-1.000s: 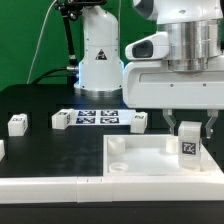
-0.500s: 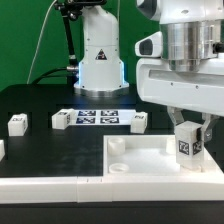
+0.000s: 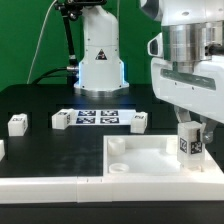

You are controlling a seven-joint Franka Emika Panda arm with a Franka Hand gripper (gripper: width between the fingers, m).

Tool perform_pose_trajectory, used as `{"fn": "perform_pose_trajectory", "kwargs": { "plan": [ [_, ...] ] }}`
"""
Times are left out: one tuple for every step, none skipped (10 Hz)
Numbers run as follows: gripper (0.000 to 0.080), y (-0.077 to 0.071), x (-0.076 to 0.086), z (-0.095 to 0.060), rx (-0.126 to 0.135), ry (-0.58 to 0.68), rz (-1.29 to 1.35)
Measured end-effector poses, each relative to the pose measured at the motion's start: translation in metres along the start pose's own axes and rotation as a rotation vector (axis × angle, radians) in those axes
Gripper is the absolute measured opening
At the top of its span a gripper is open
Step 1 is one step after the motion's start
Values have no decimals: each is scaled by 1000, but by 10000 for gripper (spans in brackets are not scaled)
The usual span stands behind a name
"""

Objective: Assemble one leg

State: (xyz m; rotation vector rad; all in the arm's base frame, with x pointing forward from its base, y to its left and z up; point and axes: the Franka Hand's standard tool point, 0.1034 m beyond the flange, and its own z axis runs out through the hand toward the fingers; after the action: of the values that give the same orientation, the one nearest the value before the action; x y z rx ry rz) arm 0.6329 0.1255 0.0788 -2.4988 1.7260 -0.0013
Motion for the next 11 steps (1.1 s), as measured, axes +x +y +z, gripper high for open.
{"fn": "perform_pose_trajectory", "kwargs": {
  "plan": [
    [511, 0, 1, 0, 2, -4, -38],
    [511, 0, 1, 0, 2, -6, -94],
    [620, 0, 0, 0, 1, -6, -228],
    [641, 1, -2, 1, -2, -9, -350],
    [641, 1, -3, 1, -1, -9, -449],
    [648, 0, -3, 0, -2, -9, -566],
    [648, 0, -2, -1, -9, -14, -698],
    [649, -2, -2, -2, -14, -20, -779],
    [649, -3, 0, -3, -24, -19, -931],
    [649, -2, 3, -4, -29, -28, -1042],
    [649, -2, 3, -4, -28, -29, -1089]
  ]
}}
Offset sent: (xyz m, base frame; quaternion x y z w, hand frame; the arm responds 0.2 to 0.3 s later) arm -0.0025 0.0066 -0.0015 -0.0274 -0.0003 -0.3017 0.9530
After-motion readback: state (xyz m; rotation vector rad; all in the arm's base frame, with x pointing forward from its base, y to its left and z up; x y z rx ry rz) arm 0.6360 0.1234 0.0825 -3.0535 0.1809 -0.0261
